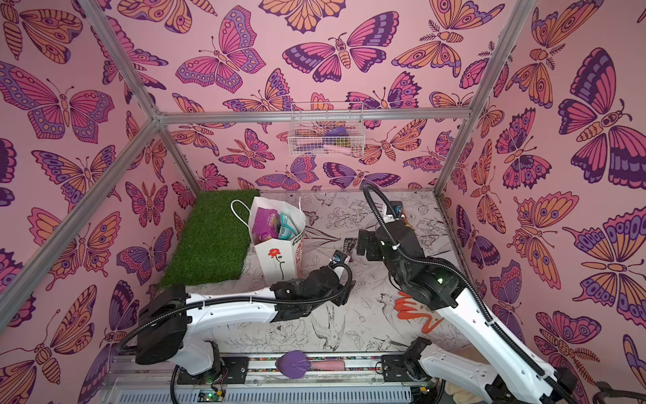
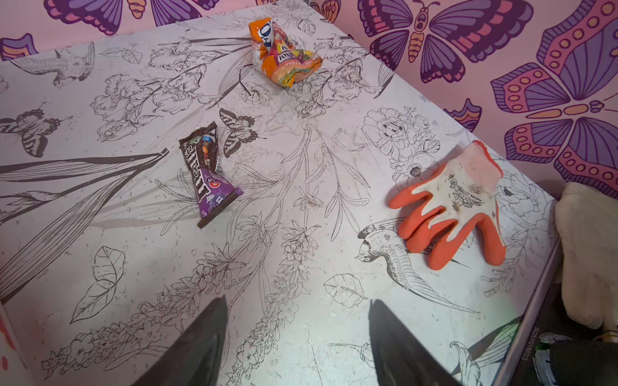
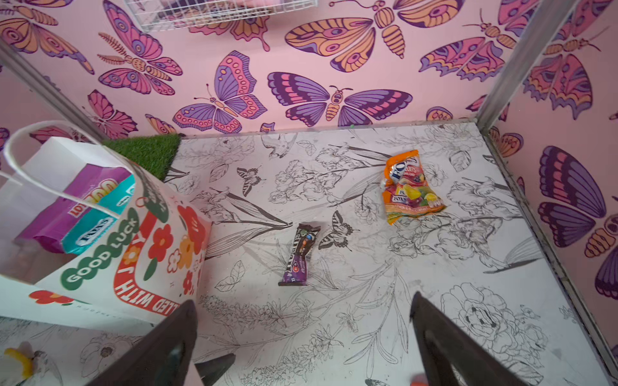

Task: Place the snacks into the paper bag
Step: Pick up the snack from the center of the table.

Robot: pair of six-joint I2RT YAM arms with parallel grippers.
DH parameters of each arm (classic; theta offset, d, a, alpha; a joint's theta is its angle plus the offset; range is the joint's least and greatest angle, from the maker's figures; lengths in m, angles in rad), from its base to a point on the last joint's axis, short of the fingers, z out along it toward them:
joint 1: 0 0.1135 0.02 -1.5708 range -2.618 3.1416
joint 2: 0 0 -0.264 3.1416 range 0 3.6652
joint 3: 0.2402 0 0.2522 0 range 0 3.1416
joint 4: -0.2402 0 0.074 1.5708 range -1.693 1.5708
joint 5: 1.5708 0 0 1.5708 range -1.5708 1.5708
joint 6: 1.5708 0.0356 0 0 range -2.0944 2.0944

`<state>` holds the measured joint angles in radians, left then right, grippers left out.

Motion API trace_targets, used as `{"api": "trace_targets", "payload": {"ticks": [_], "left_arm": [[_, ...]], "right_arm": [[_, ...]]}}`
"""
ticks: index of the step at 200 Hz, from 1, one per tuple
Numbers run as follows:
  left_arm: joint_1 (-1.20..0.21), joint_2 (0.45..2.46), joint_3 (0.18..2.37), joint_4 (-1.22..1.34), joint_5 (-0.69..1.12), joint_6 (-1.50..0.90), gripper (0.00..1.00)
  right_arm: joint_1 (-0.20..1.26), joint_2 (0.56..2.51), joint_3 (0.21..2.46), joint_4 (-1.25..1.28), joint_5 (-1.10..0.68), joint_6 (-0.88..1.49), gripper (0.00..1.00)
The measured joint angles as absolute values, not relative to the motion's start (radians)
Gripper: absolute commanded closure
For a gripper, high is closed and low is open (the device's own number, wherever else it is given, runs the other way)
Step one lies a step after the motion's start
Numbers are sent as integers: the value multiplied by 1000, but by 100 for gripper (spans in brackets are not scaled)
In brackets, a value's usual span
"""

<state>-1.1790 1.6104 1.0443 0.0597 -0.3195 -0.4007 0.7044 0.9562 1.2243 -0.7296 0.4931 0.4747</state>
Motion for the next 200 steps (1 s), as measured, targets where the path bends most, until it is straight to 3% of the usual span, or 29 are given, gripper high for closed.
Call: {"api": "trace_targets", "payload": {"ticks": [200], "left_arm": [[-1035, 1889, 1344, -109, -199, -425, 32]], "right_arm": [[563, 820, 1042, -768, 446, 532, 1]]}}
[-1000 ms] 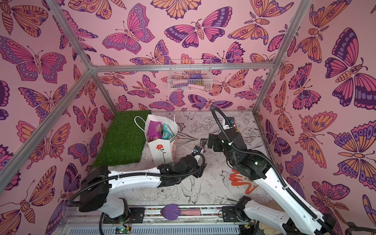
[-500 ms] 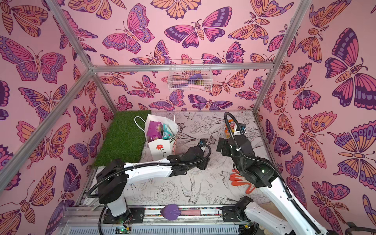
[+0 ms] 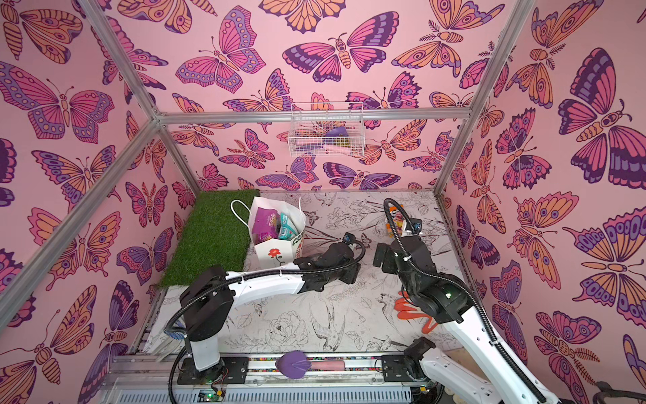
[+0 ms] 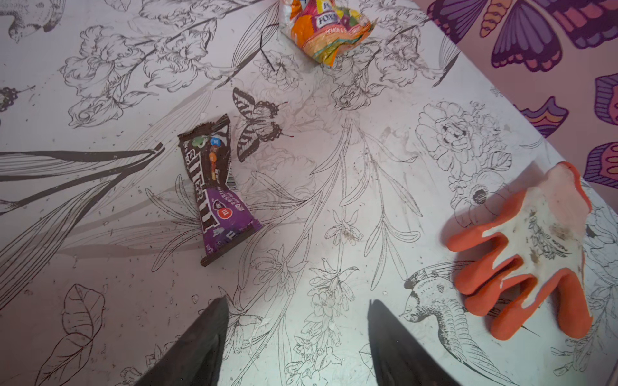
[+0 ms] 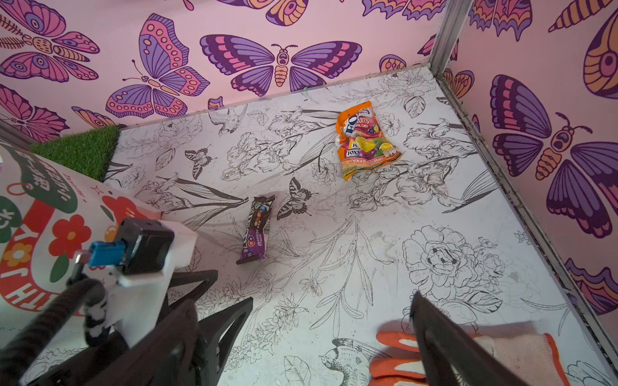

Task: Place the snacks into the paper bag
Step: Pick up the snack from the center of the table.

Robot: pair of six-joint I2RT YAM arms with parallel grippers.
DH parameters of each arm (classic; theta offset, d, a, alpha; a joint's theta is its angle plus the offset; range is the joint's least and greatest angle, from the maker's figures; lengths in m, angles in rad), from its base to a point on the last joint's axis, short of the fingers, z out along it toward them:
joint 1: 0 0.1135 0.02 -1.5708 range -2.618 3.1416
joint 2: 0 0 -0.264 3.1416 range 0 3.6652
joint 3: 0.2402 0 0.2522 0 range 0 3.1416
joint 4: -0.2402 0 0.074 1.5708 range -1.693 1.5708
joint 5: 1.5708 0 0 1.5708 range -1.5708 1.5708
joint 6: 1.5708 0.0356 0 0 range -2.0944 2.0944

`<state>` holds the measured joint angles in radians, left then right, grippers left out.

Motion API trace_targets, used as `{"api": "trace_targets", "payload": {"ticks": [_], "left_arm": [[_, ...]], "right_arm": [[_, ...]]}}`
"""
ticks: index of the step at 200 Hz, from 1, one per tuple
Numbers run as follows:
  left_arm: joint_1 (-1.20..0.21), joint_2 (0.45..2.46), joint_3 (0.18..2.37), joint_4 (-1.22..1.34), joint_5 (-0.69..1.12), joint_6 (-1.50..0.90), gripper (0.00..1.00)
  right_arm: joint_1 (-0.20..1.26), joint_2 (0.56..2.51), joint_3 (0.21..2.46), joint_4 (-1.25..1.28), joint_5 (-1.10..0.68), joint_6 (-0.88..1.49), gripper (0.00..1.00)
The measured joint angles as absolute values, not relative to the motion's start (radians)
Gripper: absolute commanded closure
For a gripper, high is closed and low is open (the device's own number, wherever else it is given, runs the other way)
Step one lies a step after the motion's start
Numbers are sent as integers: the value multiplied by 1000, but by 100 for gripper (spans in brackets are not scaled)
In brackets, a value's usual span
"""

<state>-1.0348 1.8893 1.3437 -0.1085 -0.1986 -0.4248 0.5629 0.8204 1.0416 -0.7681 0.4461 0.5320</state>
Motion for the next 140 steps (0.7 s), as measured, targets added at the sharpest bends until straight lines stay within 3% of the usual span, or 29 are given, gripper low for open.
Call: {"api": "trace_targets", "payload": {"ticks": [140], "left_arm": [[-966, 2040, 1494, -199, -159, -431, 32]], "right_arm": [[542, 788, 1015, -772, 432, 551, 1]]}}
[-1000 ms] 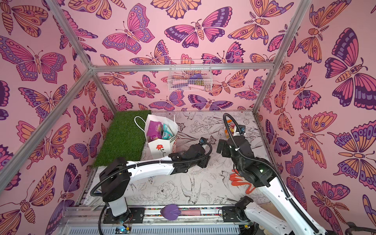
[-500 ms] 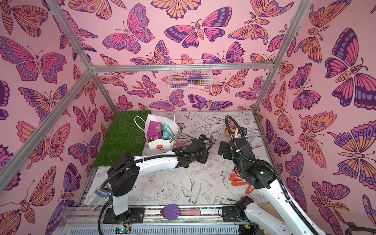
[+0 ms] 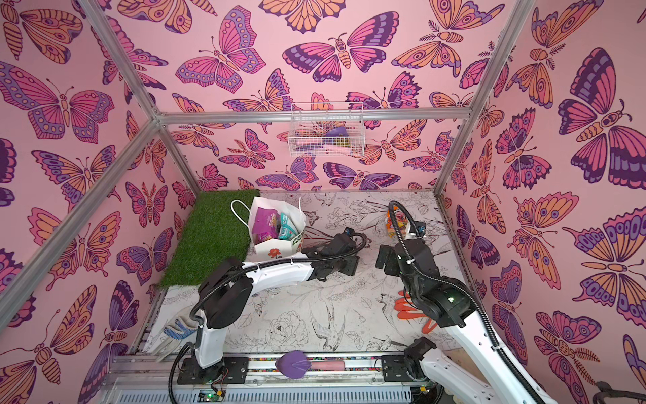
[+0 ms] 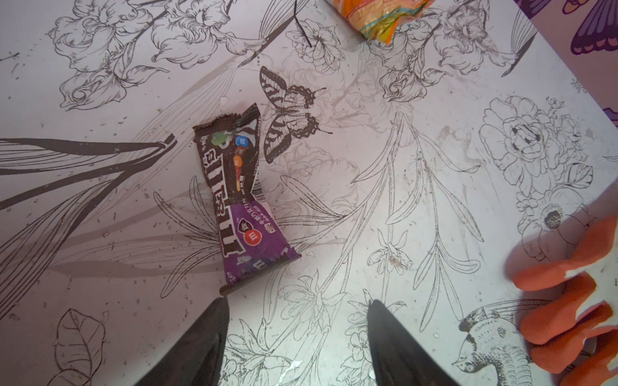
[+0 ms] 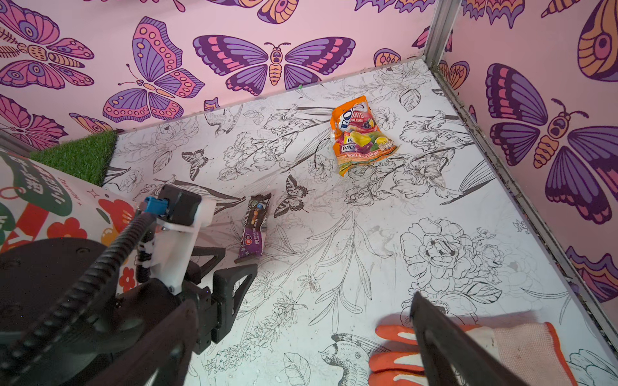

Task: Place the snacks into the paper bag
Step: Pick up the snack from the center of the table.

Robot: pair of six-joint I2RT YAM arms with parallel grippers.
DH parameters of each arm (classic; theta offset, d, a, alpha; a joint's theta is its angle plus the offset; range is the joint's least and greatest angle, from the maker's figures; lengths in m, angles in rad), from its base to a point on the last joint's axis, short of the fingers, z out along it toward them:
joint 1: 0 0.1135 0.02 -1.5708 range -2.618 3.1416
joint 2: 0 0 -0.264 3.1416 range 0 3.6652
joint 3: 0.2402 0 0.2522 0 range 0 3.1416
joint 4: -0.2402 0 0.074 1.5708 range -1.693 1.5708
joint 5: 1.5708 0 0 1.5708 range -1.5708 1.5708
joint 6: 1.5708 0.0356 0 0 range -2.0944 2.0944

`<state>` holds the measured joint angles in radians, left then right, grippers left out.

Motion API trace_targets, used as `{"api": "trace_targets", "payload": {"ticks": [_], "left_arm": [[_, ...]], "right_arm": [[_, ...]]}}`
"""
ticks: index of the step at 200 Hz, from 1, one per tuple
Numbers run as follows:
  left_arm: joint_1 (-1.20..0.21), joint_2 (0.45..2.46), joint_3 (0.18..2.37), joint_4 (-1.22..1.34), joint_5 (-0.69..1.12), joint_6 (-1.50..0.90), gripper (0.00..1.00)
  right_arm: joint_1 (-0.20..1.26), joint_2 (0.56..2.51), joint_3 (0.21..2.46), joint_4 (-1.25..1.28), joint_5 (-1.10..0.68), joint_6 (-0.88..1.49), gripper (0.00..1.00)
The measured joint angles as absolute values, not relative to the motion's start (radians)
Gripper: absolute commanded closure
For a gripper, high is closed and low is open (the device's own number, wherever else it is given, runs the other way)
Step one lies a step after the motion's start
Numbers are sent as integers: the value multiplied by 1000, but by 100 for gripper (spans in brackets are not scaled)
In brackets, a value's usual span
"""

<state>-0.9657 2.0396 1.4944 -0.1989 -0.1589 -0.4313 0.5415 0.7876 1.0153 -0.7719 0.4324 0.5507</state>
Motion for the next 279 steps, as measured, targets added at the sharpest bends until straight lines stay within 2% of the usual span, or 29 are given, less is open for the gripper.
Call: {"api": "trace_targets", "payload": {"ticks": [279], "left_arm": [[-939, 2213, 1645, -267, -149, -424, 32]], "right_arm": [[520, 765, 991, -775, 406, 551, 1]]}}
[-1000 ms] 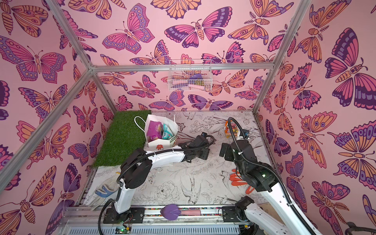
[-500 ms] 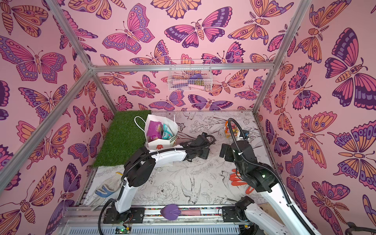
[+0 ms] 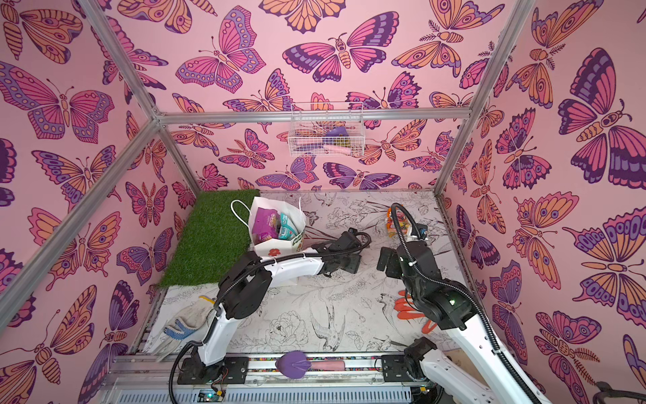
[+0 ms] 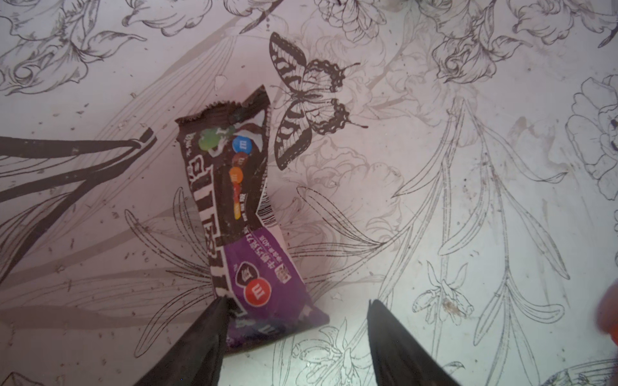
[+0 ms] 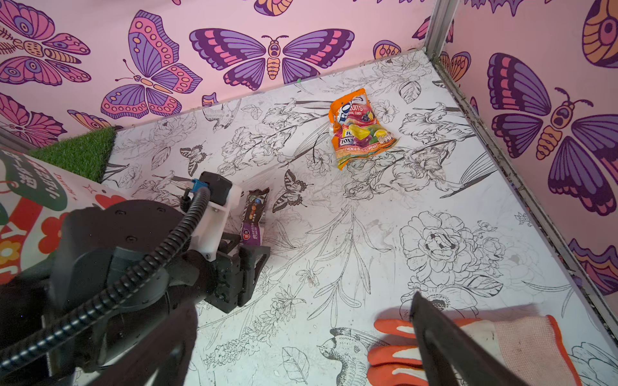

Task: Place the snacks into the paper bag
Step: Pick up the snack from the center of the table.

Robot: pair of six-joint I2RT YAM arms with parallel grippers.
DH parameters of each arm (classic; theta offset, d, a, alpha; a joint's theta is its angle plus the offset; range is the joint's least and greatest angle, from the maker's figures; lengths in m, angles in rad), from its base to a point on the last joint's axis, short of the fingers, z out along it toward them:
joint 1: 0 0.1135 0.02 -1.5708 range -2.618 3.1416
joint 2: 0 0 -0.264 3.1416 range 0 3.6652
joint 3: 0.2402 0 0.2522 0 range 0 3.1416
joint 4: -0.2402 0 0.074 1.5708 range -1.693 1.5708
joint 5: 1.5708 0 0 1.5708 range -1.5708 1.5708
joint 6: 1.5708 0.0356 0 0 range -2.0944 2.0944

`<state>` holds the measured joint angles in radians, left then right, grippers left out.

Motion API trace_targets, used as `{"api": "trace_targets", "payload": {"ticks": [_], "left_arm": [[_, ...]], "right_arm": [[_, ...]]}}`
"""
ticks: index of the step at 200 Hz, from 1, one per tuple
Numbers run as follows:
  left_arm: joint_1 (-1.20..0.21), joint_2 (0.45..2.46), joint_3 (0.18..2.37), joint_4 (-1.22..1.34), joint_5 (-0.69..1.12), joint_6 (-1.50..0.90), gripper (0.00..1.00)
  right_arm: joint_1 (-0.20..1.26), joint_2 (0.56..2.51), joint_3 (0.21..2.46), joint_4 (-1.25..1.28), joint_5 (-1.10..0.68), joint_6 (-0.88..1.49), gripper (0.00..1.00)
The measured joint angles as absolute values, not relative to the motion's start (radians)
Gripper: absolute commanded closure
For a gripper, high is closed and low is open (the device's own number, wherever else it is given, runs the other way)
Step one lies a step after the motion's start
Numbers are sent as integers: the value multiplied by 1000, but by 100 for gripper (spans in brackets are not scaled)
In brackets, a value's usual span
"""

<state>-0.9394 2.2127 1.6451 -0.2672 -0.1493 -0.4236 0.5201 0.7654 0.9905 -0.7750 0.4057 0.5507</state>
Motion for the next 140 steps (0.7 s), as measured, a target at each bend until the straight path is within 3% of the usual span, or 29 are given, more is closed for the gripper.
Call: {"api": "trace_targets", "payload": {"ticks": [81, 111, 140], "left_arm": [[-936, 2243, 1673, -297, -150, -414, 35], [-936, 2245, 1673, -309, -150, -405, 44], [-936, 2248, 1673, -312, -154, -399, 59]], "right_arm": [[517, 766, 991, -775, 399, 551, 1], [517, 766, 991, -775, 399, 551, 1], [517, 765, 991, -775, 399, 551, 1]]}}
